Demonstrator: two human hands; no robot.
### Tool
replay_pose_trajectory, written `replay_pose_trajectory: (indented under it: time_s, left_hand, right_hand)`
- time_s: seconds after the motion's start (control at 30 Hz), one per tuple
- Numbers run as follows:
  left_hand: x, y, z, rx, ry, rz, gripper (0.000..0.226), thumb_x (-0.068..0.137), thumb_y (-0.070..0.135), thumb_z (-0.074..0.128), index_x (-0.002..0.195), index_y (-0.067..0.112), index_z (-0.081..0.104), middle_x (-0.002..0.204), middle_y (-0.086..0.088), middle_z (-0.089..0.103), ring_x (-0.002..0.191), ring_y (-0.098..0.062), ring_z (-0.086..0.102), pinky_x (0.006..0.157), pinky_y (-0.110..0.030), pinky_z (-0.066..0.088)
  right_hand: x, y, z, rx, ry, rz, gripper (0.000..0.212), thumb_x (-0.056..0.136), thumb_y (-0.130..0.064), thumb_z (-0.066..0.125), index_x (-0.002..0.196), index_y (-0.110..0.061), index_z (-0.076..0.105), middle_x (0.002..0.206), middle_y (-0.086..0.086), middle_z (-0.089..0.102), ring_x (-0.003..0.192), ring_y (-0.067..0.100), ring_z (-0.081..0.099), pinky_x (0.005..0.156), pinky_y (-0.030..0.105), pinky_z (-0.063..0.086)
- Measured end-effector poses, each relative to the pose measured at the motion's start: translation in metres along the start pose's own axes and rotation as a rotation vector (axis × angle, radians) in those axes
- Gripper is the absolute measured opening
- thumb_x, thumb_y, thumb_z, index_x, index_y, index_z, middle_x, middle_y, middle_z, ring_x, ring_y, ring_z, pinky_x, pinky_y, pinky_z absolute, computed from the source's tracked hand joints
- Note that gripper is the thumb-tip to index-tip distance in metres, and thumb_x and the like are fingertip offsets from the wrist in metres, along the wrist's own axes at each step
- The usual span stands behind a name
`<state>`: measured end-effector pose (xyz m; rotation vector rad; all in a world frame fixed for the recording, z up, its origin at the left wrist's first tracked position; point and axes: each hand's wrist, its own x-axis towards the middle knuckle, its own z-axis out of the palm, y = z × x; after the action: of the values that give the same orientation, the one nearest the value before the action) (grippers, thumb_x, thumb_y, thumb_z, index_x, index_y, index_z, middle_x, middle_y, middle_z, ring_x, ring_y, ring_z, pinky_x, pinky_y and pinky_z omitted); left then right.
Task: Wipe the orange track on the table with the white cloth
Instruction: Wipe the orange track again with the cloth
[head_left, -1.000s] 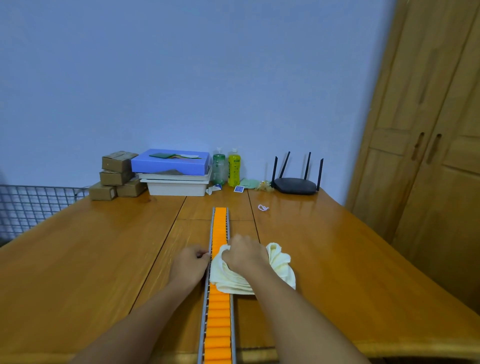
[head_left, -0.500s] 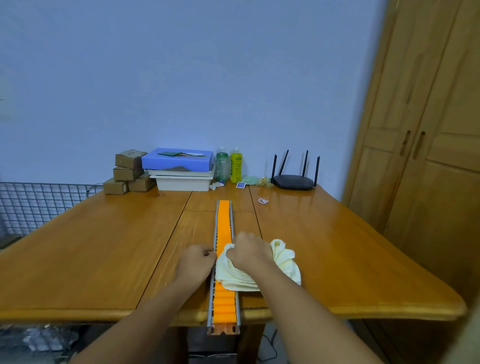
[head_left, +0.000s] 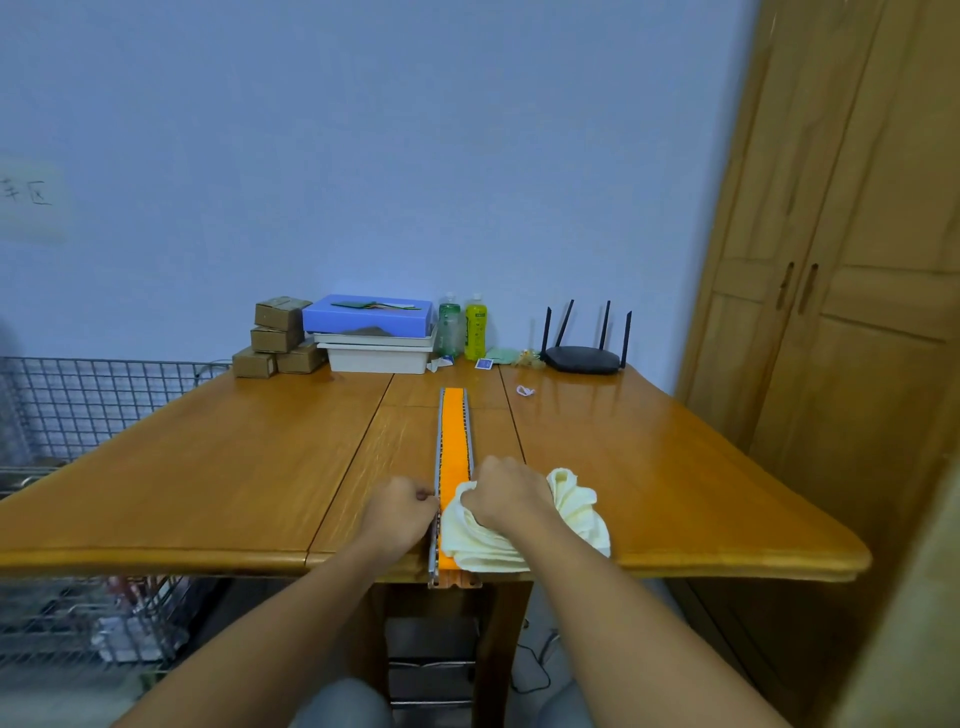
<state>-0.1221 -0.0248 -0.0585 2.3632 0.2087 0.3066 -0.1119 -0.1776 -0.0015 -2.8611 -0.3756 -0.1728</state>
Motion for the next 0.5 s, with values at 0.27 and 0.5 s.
replay_pose_trajectory:
  time_s: [0.27,0.5]
  left_hand:
    - [-0.033,0.008,-0.003,0.001,0.015,-0.001,0.021,0.101,0.018,0.056,0.107,0.013,0.076,0.094,-0.006,0.075,0.085,-0.018,0.068,0.065,-0.026,0.048]
    - [-0.058,0.009,-0.007,0.021,0.005,-0.004,0.025,0.099,0.017,0.057,0.078,0.022,0.069,0.075,0.001,0.067,0.071,-0.012,0.061,0.061,-0.025,0.045]
  right_hand:
    - [-0.036,-0.004,-0.004,-0.007,0.009,0.009,0.015,0.092,-0.03,0.06,0.091,-0.016,0.057,0.089,0.003,0.06,0.082,0.027,0.059,0.068,0.034,0.046]
    - [-0.065,-0.008,-0.008,-0.033,0.031,0.007,0.017,0.093,-0.031,0.059,0.102,-0.017,0.062,0.102,0.005,0.067,0.085,0.027,0.057,0.071,0.035,0.047]
